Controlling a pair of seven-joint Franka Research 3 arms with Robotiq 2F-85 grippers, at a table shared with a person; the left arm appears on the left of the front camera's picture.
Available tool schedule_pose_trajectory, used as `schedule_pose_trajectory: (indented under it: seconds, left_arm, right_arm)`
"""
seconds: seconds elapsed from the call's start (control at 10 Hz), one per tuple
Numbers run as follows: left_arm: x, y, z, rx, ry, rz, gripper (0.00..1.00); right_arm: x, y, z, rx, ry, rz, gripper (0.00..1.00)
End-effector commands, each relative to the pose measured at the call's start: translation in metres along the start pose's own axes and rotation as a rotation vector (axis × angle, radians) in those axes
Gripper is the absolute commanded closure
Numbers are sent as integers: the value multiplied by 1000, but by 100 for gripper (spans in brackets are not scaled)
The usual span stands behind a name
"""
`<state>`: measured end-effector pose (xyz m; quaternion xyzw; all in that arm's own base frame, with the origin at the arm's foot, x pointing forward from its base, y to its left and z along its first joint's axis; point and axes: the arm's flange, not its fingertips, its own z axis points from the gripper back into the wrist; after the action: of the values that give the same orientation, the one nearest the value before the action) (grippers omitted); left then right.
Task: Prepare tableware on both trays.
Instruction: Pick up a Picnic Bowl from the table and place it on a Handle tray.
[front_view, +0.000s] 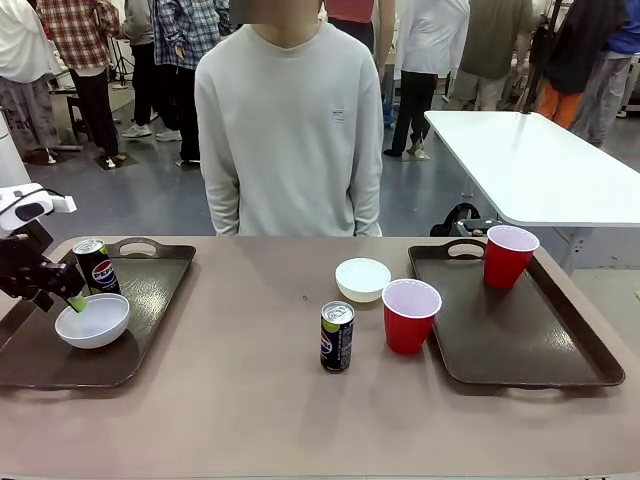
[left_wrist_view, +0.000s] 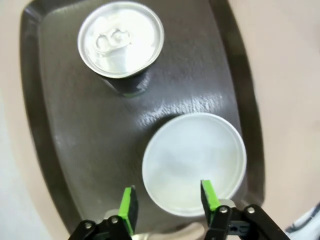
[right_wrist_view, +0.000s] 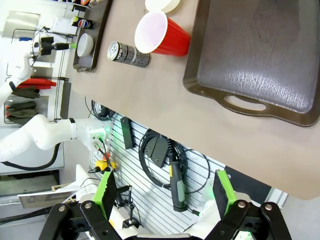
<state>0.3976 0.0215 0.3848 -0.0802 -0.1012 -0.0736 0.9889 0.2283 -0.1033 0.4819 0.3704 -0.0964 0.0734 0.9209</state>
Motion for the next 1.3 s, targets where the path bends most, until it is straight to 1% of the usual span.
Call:
schedule_pose_trajectory:
  seconds: [0.0, 0.1, 0.3, 0.4, 0.5, 0.6, 0.7, 0.9, 1.0, 1.1, 1.2]
  left_arm:
    - [-70, -14, 4, -7, 23, -30, 14]
    - [-76, -17, 12, 25, 28, -48, 5]
    - [-77, -24, 21, 36, 36, -49, 5]
    - [-73, -27, 23, 25, 40, -31, 5]
    - [-67, -29, 25, -17, 37, -25, 5]
    - [-65, -31, 37, -208, 21, -33, 5]
    - [-63, -24, 48, -426, 18, -11, 5]
    - [-63, 6, 61, -664, 7, 34, 5]
    - [-69, 24, 68, -797, 27, 54, 5]
    - [-77, 42, 74, -875, 29, 66, 5]
    - [-86, 58, 78, -940, 23, 74, 5]
  right_arm:
    - [0, -1, 0, 6, -1, 1, 0]
    - [0, -1, 0, 6, -1, 1, 0]
    - [0, -1, 0, 6, -1, 1, 0]
    - [0, -1, 0, 6, -1, 1, 0]
    - [0, -1, 0, 6, -1, 1, 0]
    - [0, -1, 0, 6, -1, 1, 0]
    - [0, -1, 0, 6, -1, 1, 0]
    - [0, -1, 0, 6, -1, 1, 0]
    - [0, 0, 0, 0, 0, 0, 0]
    - [-10, 31, 10, -79, 33, 17, 0]
    - [-16, 60, 12, -151, 73, 25, 0]
